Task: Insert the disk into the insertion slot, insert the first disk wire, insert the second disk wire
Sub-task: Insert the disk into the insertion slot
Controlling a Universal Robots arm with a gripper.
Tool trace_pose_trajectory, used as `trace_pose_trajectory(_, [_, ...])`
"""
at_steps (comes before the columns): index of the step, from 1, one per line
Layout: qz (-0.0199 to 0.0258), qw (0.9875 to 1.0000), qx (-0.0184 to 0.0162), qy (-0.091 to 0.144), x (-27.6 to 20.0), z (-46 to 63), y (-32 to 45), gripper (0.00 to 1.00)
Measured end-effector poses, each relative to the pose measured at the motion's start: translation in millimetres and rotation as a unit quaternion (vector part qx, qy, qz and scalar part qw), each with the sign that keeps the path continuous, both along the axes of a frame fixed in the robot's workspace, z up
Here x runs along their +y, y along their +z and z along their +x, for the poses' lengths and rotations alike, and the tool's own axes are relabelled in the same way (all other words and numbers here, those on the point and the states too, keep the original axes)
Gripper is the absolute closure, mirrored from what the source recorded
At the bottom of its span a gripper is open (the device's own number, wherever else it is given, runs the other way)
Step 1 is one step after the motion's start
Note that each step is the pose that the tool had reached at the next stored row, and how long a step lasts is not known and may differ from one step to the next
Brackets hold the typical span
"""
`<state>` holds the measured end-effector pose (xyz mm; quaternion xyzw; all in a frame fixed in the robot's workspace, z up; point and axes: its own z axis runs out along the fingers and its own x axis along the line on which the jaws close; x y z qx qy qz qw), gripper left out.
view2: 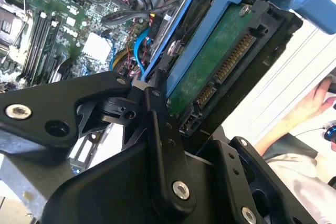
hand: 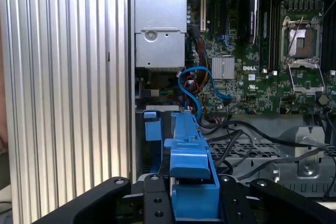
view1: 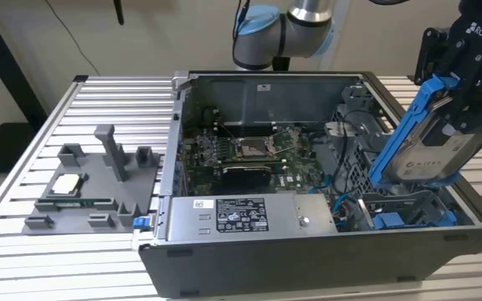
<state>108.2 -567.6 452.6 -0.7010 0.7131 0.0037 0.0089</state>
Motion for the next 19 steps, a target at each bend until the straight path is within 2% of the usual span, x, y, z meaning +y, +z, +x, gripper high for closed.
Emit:
trace_pose_trajectory(8, [-0.0001,1.0000,0.0000,0.000,0.0,4.9,-5.2,0.67])
trace_pose_trajectory(19, [-0.0001,1.0000,0.0000,0.000,0.0,6.1,-8.7,0.67])
